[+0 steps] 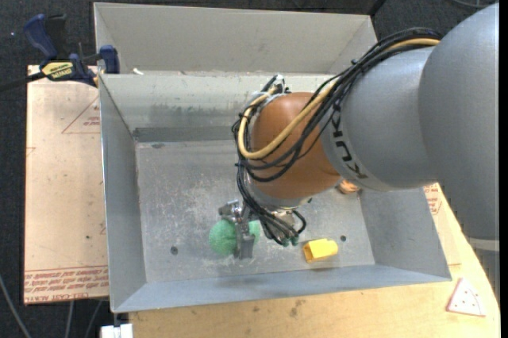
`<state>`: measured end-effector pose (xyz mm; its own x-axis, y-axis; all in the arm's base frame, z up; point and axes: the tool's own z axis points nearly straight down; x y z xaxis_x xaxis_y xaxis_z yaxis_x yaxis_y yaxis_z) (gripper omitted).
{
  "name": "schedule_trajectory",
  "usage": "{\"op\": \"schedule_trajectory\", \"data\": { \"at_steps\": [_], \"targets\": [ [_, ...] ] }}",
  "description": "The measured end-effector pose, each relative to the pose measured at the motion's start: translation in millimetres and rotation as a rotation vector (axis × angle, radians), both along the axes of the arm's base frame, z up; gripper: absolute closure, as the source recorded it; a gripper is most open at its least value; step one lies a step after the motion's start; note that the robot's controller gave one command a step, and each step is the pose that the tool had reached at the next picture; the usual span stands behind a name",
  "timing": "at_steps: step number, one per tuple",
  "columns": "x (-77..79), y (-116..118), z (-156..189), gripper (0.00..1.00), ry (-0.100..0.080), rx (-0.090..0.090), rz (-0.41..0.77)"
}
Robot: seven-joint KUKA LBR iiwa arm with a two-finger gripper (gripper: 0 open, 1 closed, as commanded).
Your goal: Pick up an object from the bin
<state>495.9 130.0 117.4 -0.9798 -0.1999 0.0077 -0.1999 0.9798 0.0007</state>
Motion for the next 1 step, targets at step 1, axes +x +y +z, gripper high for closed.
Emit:
{"op": "schedule_trajectory", "data": {
  "at_steps": [1],
  "targets": [
    [1.2,0.4,22.7,1.00,-0.004,0.001,0.001]
  ]
}}
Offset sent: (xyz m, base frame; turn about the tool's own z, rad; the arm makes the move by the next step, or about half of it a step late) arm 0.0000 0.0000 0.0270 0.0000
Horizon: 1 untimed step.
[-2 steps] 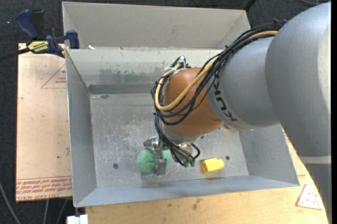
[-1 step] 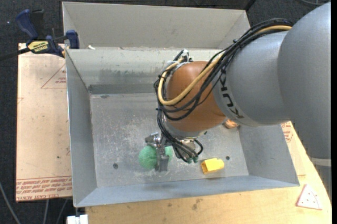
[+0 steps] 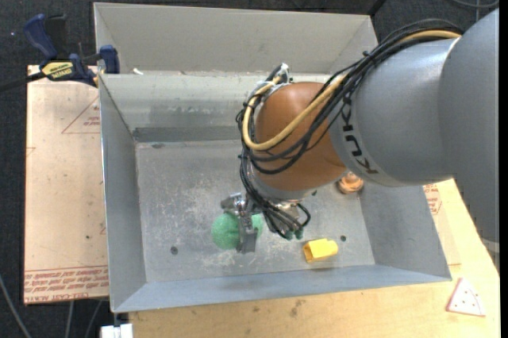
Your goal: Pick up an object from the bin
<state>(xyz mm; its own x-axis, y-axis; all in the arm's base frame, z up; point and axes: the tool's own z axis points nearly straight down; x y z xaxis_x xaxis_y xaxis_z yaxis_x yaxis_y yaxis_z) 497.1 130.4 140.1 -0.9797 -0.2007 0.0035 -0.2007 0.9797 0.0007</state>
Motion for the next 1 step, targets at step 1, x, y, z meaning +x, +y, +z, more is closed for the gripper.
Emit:
{"op": "schedule_trajectory", "data": {
  "at_steps": [1],
  "targets": [
    [0.7,0.2,21.4,1.00,-0.002,0.001,0.000]
  ]
}}
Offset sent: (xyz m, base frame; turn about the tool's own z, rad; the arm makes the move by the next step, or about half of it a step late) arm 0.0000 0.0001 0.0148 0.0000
